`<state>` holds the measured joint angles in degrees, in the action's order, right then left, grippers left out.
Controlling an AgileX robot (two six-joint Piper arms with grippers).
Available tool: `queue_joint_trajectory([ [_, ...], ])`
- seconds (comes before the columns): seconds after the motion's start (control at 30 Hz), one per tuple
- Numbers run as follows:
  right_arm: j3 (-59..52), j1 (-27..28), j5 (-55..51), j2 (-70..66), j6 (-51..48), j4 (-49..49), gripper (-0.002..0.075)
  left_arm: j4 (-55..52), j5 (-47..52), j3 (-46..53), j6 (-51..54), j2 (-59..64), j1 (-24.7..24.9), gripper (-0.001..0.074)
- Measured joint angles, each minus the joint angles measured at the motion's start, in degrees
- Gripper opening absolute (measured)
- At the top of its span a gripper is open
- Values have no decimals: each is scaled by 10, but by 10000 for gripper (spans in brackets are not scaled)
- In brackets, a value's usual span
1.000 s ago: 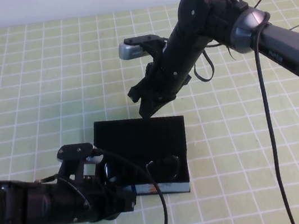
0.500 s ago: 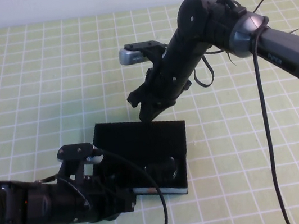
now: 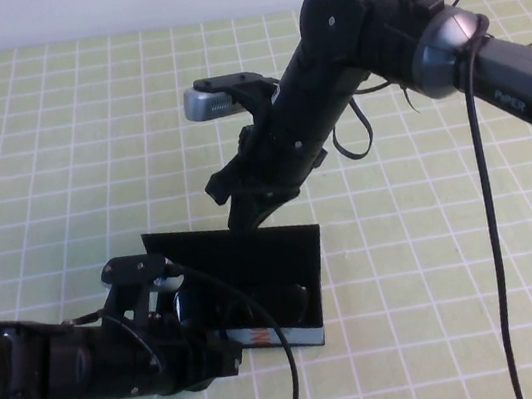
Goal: Return glasses to glasses case
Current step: Close the glasses case
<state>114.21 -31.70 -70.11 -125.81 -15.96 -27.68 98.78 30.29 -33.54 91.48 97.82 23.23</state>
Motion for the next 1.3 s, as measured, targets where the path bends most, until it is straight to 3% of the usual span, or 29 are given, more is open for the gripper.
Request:
queue_joint_trajectory([
  [0.43, -37, -32, 0, 20, -1, 8, -11, -9, -1, 0, -21, -2, 0, -2],
  [0.63, -37, -50, 0, 27, -1, 27, -11, -185, -13, 3, -197, -54, 0, -2],
  [0.8, -49, -53, 0, 29, 8, 28, -11, -300, -13, 40, -304, -161, 0, -2],
  [1.3, -127, -62, 0, 29, 3, 34, -11, -325, -83, 148, -331, -589, 0, -2],
])
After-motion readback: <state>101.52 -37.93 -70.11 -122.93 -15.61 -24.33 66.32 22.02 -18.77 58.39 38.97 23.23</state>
